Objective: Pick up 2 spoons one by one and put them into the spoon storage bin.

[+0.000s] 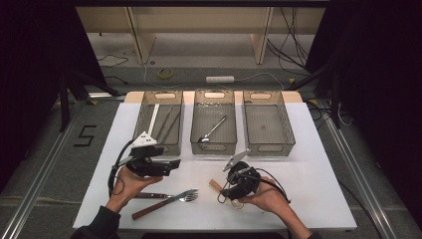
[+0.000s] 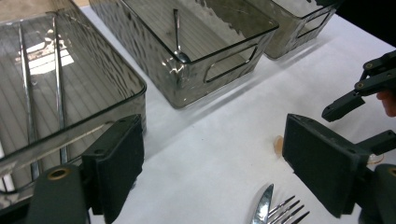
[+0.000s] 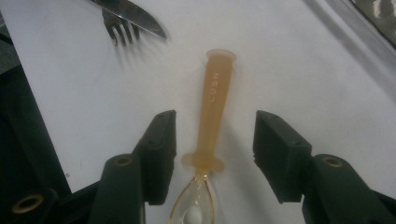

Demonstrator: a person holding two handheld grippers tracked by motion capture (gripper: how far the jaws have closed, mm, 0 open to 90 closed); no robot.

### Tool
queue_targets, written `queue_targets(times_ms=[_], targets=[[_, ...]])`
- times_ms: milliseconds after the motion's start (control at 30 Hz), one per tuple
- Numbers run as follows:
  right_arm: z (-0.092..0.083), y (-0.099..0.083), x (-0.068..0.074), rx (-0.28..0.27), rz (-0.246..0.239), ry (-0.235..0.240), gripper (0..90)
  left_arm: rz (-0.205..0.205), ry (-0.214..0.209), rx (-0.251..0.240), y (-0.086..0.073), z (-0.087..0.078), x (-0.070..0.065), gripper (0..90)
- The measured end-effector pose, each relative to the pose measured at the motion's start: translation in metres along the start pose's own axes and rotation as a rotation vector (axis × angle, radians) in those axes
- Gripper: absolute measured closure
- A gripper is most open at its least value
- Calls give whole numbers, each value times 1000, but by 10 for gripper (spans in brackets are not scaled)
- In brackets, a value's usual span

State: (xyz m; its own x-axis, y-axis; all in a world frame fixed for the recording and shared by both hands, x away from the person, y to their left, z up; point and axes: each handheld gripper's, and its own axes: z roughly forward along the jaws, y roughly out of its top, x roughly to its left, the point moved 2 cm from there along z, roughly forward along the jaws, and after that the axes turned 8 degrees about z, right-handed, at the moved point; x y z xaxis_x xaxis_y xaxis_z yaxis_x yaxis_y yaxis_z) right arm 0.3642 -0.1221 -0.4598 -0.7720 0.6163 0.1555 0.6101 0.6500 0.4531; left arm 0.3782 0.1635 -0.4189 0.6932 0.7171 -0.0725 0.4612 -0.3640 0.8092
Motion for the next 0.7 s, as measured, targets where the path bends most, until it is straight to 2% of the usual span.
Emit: queue_targets(times_ms=[67,400,467,700], targets=[[2,1,0,13,5,-1,528,-5,4,-1,-5,-1,-1,203],[8,6,1,47,10,3,598,24,12,-10,-17,-4,-6,203],[9,6,0,55,5,3,608,24,-5,-13,-19,-4,-8,203],[12,8,0,80,-3,-1,641,45,-4,-22,-26,-6,-16,192]])
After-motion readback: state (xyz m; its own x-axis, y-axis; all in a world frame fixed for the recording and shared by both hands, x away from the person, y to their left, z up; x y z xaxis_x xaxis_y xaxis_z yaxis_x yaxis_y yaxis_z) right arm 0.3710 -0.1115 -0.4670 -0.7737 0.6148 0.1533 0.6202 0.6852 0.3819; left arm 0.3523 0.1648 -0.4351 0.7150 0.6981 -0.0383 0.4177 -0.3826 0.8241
